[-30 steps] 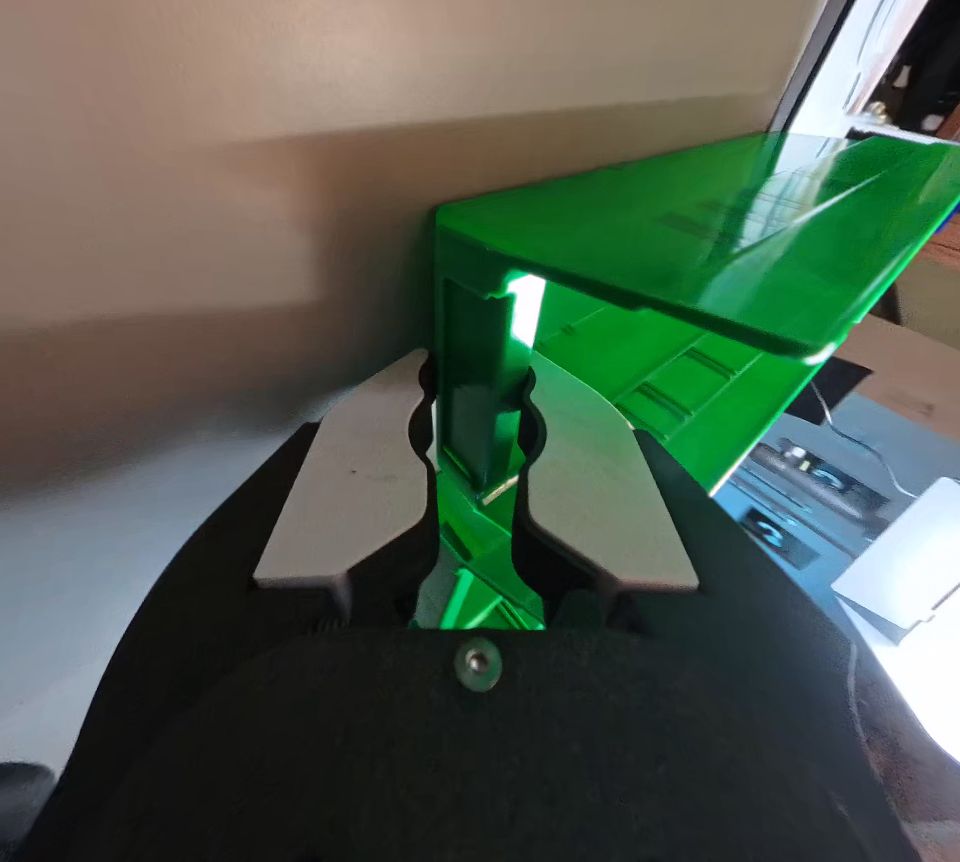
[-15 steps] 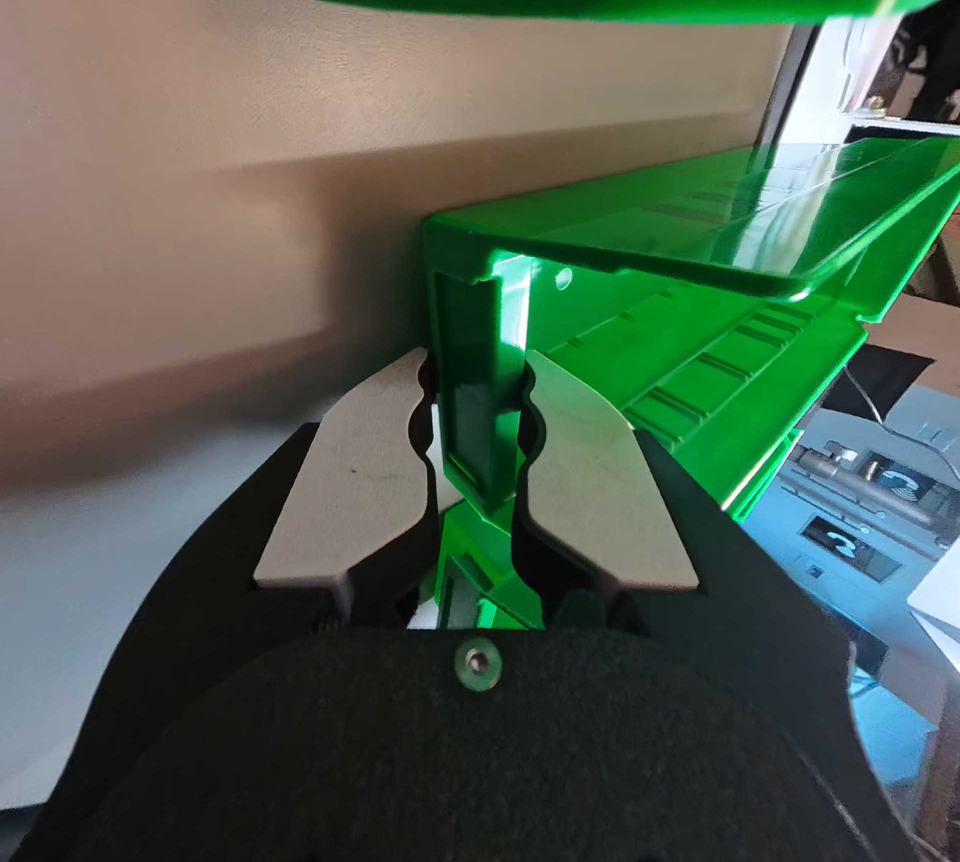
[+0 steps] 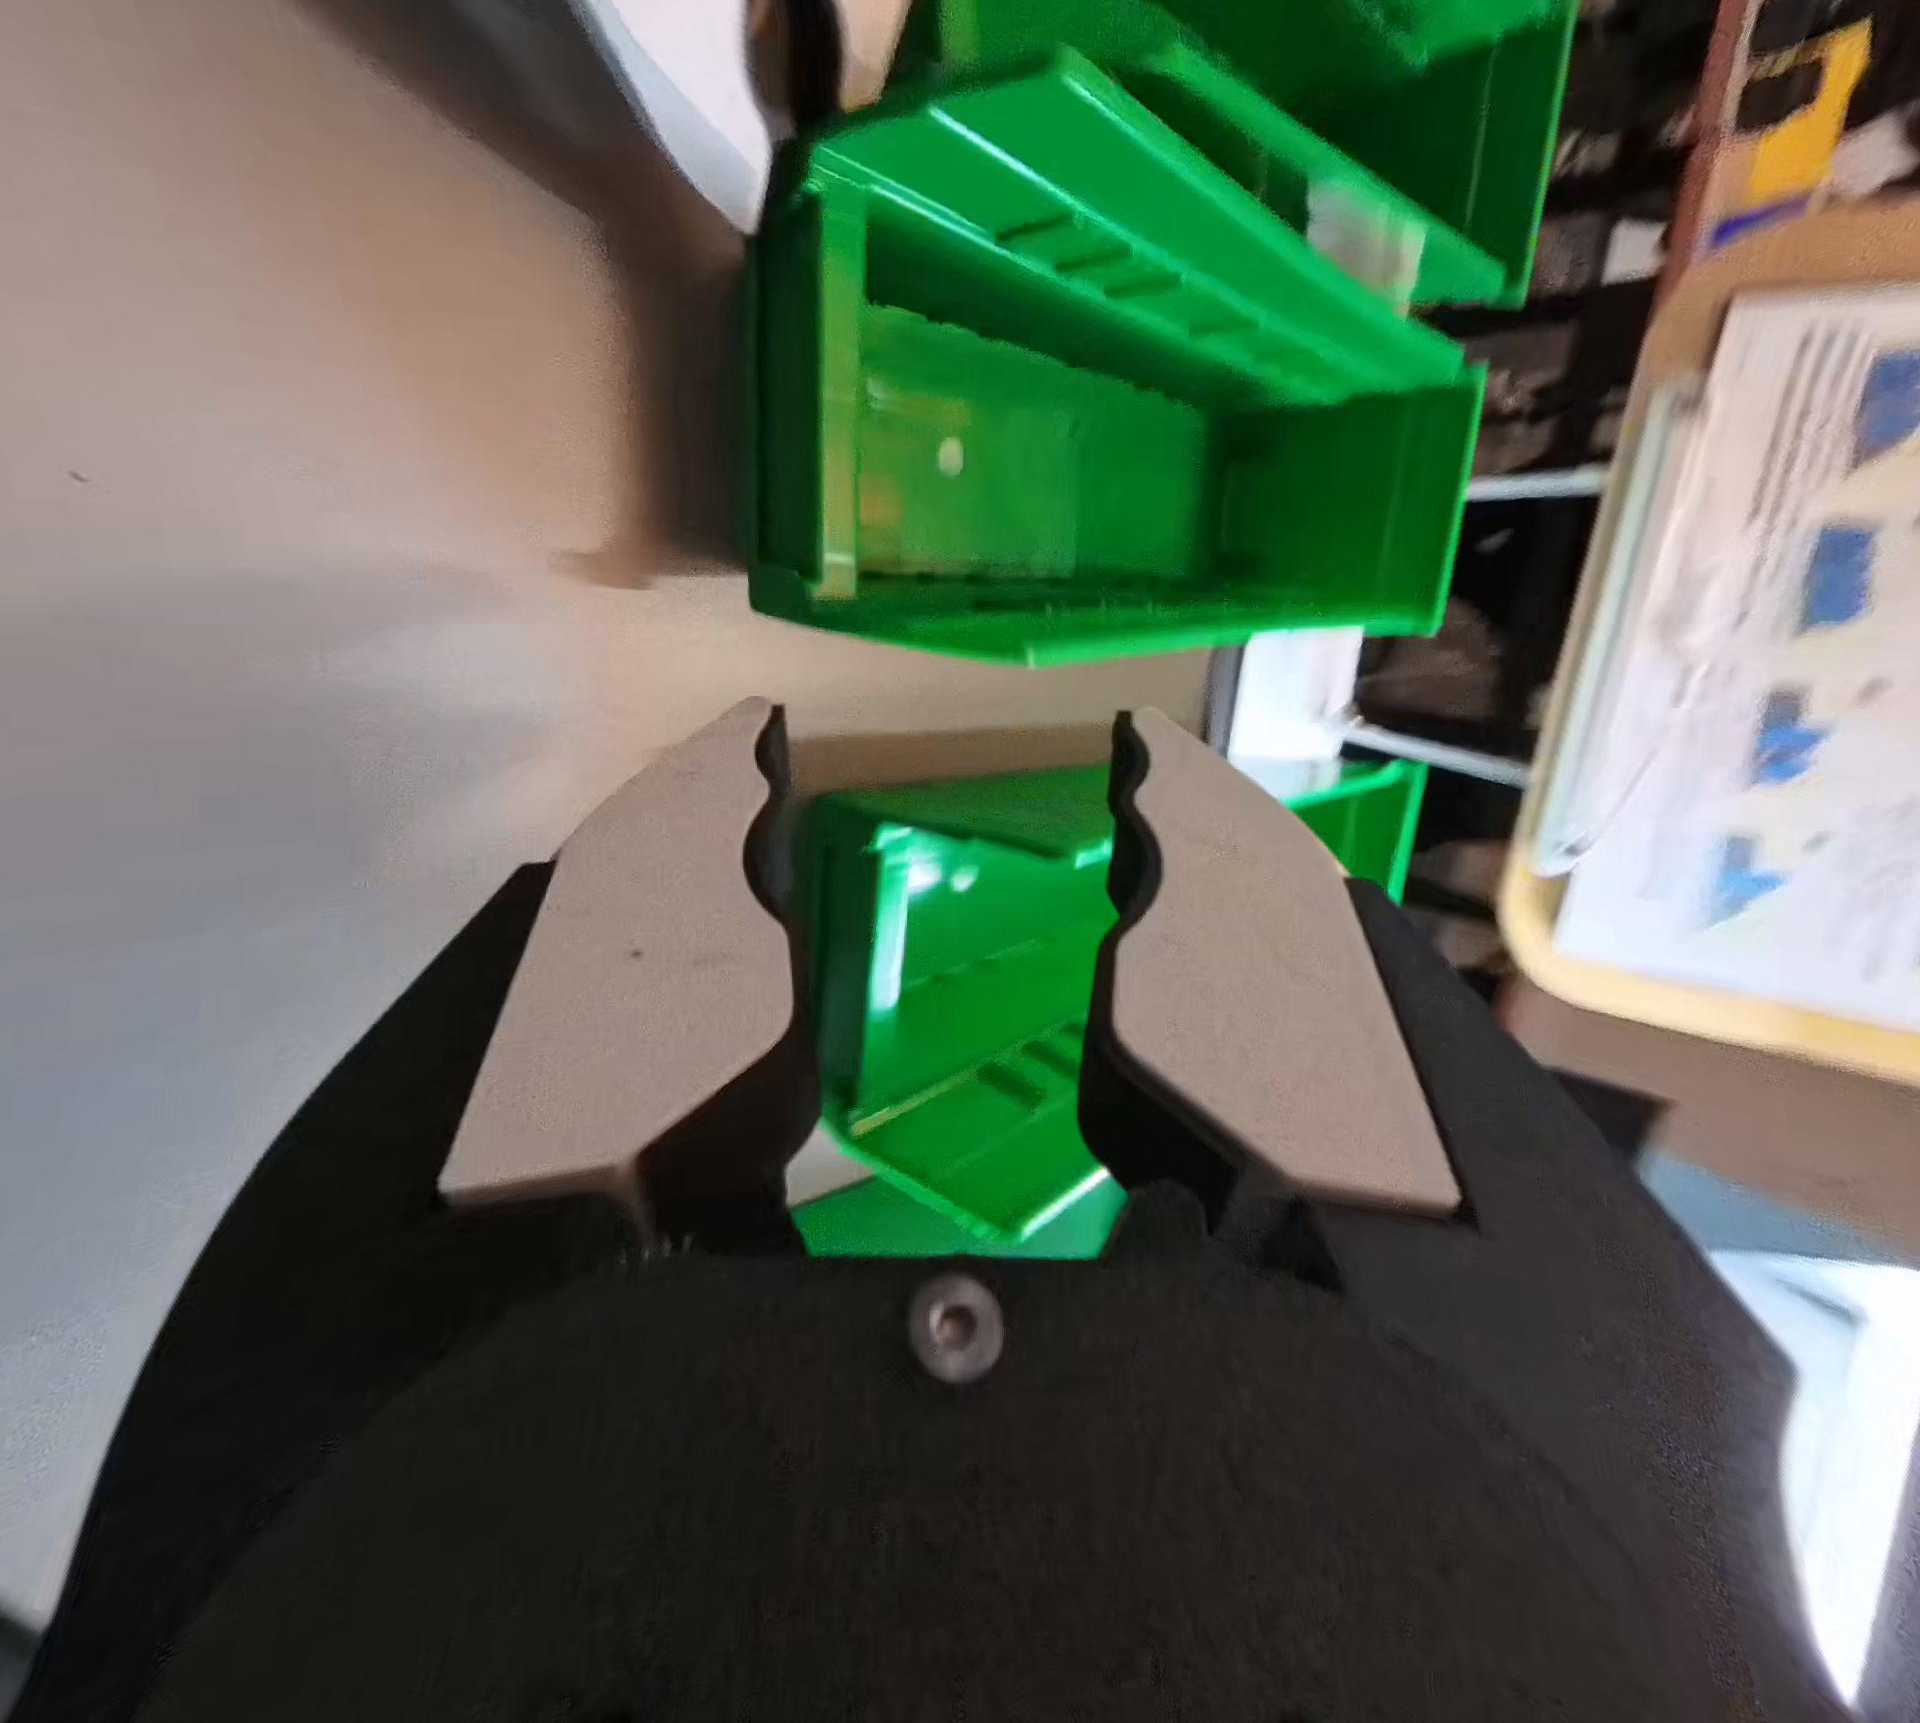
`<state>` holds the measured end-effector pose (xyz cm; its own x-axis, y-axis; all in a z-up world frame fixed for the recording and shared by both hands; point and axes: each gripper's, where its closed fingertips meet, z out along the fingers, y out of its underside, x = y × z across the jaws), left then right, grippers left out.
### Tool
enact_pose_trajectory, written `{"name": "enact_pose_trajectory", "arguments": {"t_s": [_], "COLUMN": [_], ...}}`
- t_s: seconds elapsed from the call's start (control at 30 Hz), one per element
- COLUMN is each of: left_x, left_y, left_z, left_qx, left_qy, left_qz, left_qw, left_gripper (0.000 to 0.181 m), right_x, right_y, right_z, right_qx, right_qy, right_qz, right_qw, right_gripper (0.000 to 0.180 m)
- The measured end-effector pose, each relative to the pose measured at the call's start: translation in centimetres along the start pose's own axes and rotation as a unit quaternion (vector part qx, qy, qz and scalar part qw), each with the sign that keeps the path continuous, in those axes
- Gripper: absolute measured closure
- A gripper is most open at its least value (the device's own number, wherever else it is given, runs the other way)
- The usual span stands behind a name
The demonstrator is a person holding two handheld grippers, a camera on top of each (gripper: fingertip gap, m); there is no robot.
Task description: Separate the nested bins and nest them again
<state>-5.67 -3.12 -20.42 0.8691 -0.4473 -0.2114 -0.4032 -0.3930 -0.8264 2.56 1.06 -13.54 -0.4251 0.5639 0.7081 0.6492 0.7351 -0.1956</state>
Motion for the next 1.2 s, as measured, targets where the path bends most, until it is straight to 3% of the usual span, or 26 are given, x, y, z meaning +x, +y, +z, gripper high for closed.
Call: {"name": "enact_pose_trajectory", "arguments": {"t_s": [0.13,0.37,0.7,0.97,1.2], "left_x": [0.0,-0.2,0.1,-0.6,-3.1], "left_y": [0.0,0.6,0.2,0.1,-2.3], "left_z": [0.0,-0.4,-0.2,-0.8,-4.7], "left_qx": [-0.001,-0.003,0.003,0.003,0.044], "left_qy": [-0.004,-0.008,-0.012,-0.036,-0.102], "left_qz": [0.000,0.006,0.004,0.004,0.038], "left_qw": [1.000,1.000,1.000,0.999,0.993], "left_gripper": [0.166,0.175,0.176,0.175,0.156], "right_x": [-2.3,-3.3,-4.2,-2.9,-2.6], "right_y": [-2.2,-2.9,-2.1,-2.0,-3.1], "right_z": [4.0,8.4,7.1,8.5,7.0], "right_qx": [-0.031,-0.078,-0.101,-0.113,-0.043], "right_qy": [-0.020,-0.042,-0.062,-0.045,-0.008], "right_qz": [-0.125,-0.096,-0.009,0.015,0.029], "right_qw": [0.992,0.991,0.993,0.992,0.999], "right_gripper": [0.117,0.145,0.152,0.152,0.146]}}
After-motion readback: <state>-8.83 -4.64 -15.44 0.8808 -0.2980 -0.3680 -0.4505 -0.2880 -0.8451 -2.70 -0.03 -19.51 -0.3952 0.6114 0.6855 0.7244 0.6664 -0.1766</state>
